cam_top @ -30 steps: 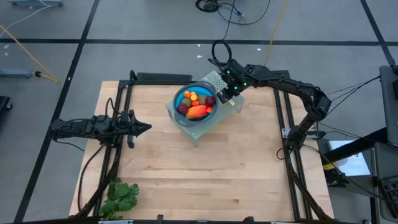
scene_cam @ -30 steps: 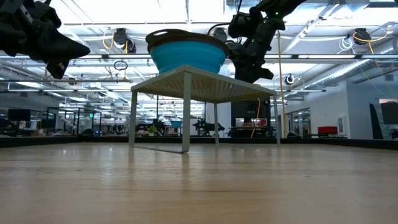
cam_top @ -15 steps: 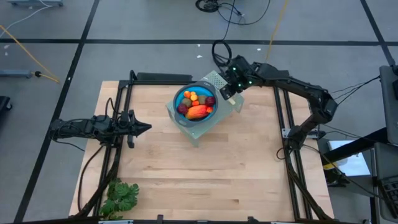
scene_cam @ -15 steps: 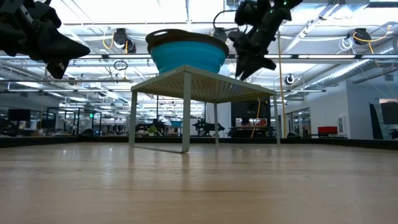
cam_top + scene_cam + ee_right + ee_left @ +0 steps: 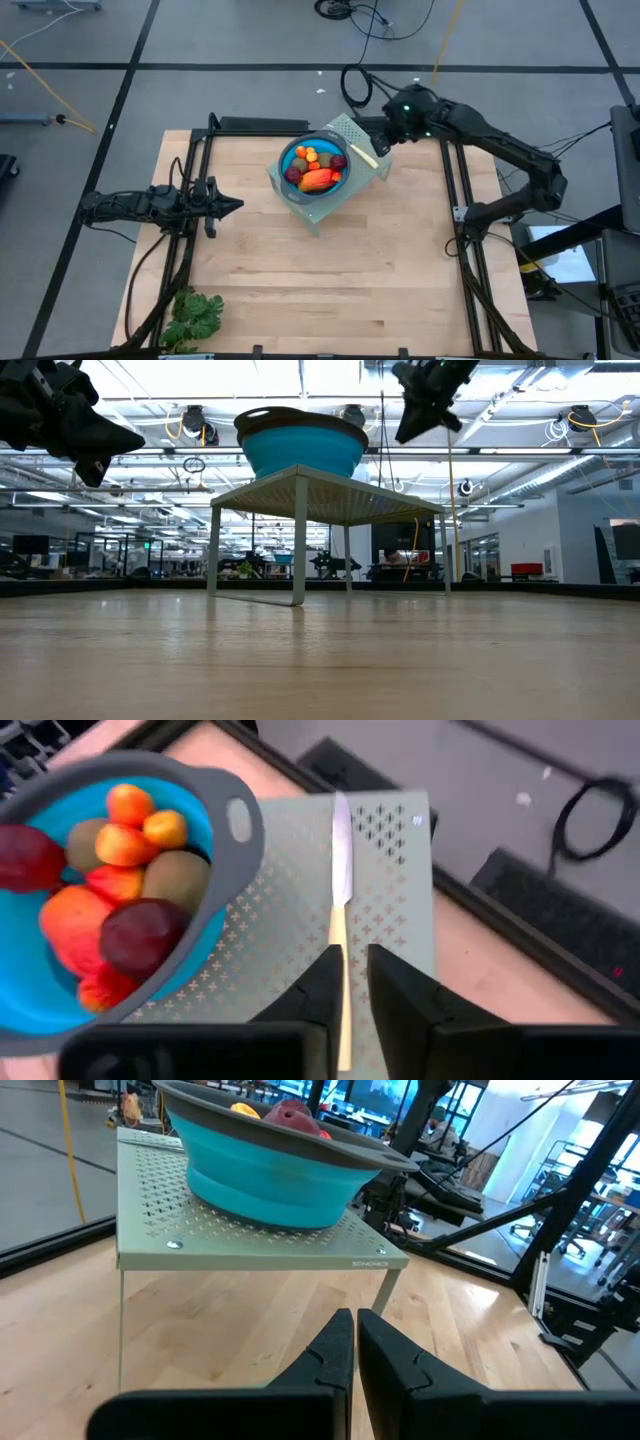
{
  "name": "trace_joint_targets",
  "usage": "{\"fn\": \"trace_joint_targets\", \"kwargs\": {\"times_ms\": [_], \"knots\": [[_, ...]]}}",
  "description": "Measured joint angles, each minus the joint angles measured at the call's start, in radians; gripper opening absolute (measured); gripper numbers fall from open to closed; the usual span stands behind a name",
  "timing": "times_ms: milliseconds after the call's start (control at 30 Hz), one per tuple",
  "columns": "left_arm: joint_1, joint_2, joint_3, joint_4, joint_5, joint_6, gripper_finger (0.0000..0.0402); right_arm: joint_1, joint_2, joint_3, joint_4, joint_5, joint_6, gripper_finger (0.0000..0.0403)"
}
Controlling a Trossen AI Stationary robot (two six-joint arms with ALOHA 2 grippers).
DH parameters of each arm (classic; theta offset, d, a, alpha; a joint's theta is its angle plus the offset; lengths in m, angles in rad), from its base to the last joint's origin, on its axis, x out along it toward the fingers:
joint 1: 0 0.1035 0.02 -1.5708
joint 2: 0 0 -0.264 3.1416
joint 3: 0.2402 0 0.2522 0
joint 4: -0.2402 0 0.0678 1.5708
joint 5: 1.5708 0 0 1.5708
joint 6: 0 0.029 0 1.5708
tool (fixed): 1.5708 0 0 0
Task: Pick & Place Fruit
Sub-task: Return to Home Position
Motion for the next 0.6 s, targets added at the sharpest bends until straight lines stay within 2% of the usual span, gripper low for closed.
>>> {"fn": "trace_joint_targets", "kwargs": {"times_ms": [167,433,600], "knots": [[0.000,0.000,0.000,0.000,0.000,-0.001,0.0017,0.029,-0.075,0.000,0.006,0.057,-0.056,0.0004],[0.000,0.000,0.000,0.000,0.000,0.000,0.0017,0.064,-0.173,-0.015,0.031,0.107,-0.098,0.0001],[0.000,0.000,0.000,0.000,0.000,0.000,0.0017,0.096,-0.254,-0.125,0.102,0.140,-0.100,0.0001]]}}
